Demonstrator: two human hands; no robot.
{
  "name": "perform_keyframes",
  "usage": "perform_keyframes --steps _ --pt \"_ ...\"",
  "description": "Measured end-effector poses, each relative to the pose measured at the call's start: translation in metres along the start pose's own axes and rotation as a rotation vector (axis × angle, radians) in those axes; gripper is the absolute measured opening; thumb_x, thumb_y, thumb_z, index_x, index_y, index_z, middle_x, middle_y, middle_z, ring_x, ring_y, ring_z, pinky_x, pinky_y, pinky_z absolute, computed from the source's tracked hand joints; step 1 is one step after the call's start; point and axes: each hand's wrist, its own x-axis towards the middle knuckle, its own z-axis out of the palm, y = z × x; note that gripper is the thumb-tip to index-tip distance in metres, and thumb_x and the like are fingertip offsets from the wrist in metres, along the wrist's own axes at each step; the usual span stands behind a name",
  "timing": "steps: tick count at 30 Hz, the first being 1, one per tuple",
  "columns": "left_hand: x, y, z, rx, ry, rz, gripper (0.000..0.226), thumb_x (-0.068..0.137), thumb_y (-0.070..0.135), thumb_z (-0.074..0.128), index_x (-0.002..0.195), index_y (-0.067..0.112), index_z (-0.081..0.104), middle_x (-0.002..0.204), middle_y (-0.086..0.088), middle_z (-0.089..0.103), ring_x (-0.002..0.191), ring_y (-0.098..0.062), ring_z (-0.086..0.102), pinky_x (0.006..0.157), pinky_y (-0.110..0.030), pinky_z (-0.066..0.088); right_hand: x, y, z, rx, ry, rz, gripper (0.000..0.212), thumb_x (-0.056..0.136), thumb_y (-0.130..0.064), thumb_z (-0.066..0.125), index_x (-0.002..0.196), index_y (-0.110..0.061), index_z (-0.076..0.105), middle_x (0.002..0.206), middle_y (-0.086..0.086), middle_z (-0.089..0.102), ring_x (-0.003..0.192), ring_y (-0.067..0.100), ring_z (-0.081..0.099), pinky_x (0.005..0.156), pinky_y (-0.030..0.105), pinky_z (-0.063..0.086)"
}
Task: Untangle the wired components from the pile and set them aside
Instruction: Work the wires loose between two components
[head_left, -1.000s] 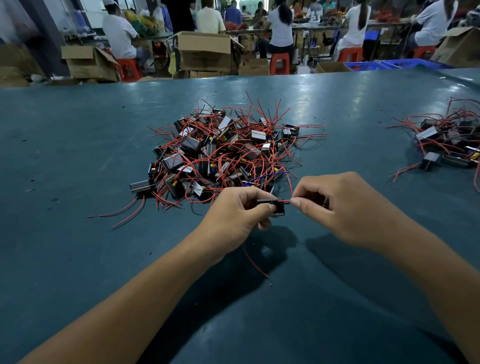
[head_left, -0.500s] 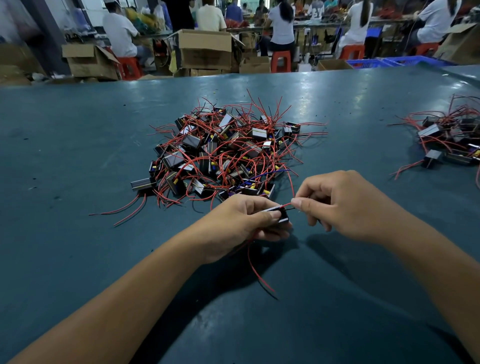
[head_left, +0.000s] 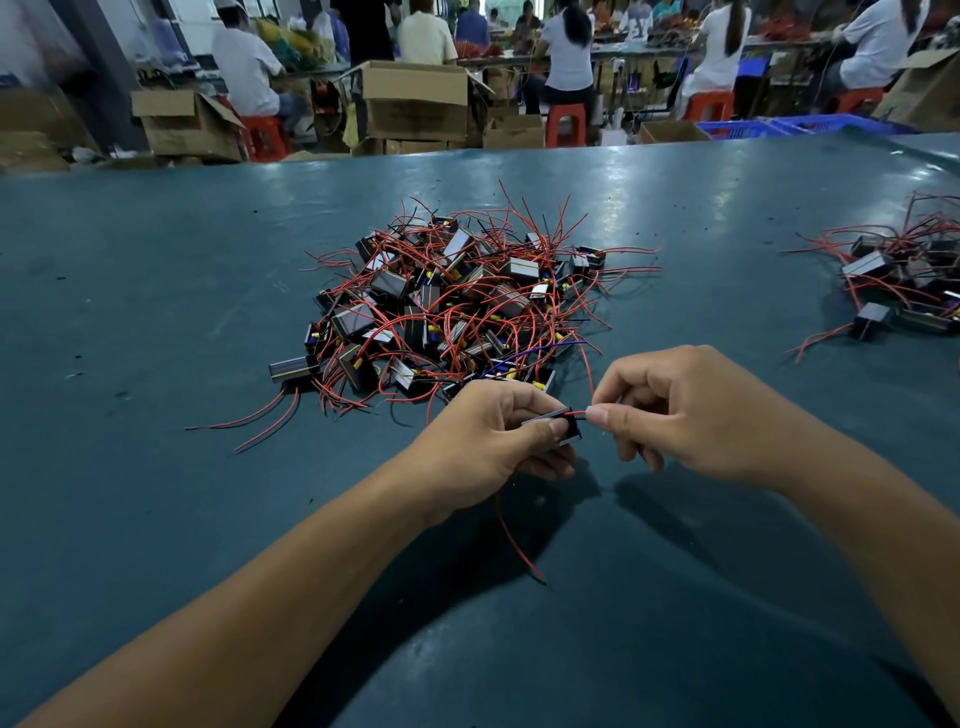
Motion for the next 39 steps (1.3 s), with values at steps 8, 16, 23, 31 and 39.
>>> perform_keyframes --steps 8,16,23,31,39 --pt "0.001 0.001 -0.009 -0.019 -0.091 -0.096 0.013 0.1 0.007 0.055 0.102 -0.001 0.065 0.087 -0.01 0.074 0.071 -0.021 0.072 0.063 -0.021 0.056 0.0 0.002 0.0 -0.059 -0.026 0.006 0.016 0.092 -0.027 0.068 0.077 -0.025 0.062 0.062 -0.009 0.07 0.048 0.009 0.064 0.053 0.023 0.049" --pt "-0.005 0.009 -0.023 0.197 -0.212 -0.132 0.015 0.102 0.013 0.054 0.094 0.004 0.063 0.081 -0.013 0.072 0.065 -0.022 0.066 0.059 -0.026 0.055 0.001 0.002 0.004 -0.088 -0.048 -0.006 0.019 0.093 -0.031 0.067 0.076 -0.026 0.06 0.062 -0.012 0.069 0.047 0.006 0.063 0.051 0.012 0.042" --pt "-0.007 0.007 -0.027 0.279 -0.236 -0.038 0.019 0.101 0.009 0.054 0.102 -0.009 0.06 0.092 -0.025 0.071 0.077 -0.027 0.071 0.069 -0.032 0.059 0.001 0.001 0.009 -0.091 -0.001 -0.009 0.02 0.093 -0.033 0.066 0.075 -0.026 0.06 0.061 -0.012 0.068 0.048 0.008 0.063 0.052 0.014 0.043" --pt "-0.008 0.022 -0.048 0.859 -0.269 0.147 0.033 0.094 0.048 0.059 0.103 0.018 0.07 0.093 0.004 0.069 0.086 -0.01 0.064 0.075 -0.025 0.051 0.002 -0.001 0.014 -0.066 -0.015 -0.027 0.019 0.094 -0.035 0.064 0.077 -0.028 0.059 0.063 -0.012 0.068 0.051 0.009 0.061 0.054 0.021 0.046" --pt "-0.013 0.02 -0.161 1.027 0.904 0.331 0.005 0.091 0.011 0.063 0.093 0.009 0.067 0.09 -0.009 0.068 0.081 -0.024 0.058 0.076 -0.033 0.046 0.004 0.0 0.035 -0.009 0.041 0.017 0.022 0.094 -0.032 0.066 0.074 -0.026 0.059 0.059 -0.009 0.065 0.047 0.008 0.06 0.05 0.016 0.045"
